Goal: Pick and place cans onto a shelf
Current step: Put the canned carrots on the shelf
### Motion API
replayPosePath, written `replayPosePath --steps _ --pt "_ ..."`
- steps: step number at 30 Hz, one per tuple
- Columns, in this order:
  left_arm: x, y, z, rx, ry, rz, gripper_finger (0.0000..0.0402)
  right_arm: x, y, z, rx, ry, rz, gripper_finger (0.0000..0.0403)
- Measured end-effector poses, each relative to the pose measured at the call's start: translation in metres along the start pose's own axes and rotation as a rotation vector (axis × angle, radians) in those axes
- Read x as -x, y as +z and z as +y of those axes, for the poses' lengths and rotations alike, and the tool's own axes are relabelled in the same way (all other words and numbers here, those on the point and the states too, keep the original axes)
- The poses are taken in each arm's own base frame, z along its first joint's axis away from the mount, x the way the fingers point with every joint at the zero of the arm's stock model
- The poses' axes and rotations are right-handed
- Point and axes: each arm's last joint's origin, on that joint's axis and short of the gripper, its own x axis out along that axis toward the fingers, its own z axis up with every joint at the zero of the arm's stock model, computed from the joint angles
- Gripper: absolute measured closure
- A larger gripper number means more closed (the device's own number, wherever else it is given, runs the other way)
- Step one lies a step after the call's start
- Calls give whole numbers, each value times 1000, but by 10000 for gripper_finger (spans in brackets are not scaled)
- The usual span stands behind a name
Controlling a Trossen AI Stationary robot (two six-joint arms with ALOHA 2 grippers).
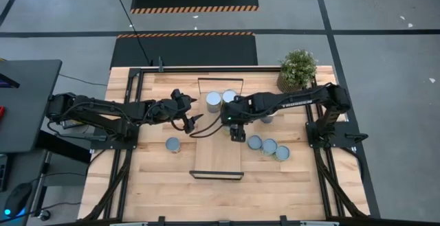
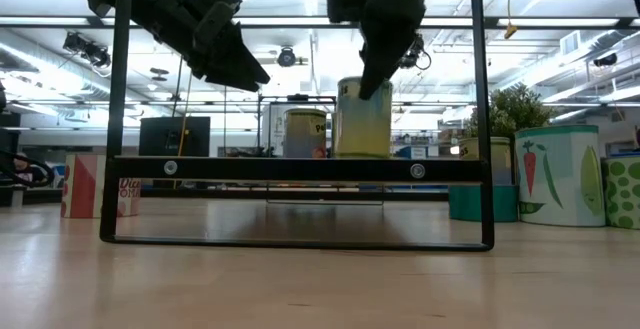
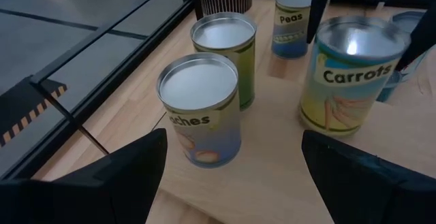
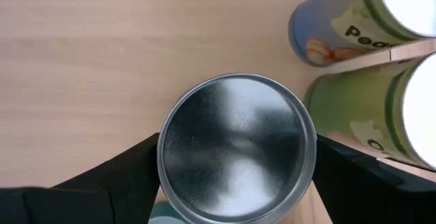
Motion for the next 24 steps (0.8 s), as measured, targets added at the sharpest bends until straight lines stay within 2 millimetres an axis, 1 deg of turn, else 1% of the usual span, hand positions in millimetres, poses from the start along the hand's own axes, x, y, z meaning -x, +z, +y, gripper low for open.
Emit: replayPosePath --steps 3,9,13,24 --pt "0 -1 0 -1 1 5 56 -9 0 1 9 -10 32 58" --pt "0 -1 0 -5 1 7 56 -14 1 -6 -5 -57 32 24" --pt "0 -1 0 -7 1 7 56 -5 2 -10 -10 -83 1 6" --pt "0 -2 0 5 2 13 56 1 0 -2 -9 -86 -7 4"
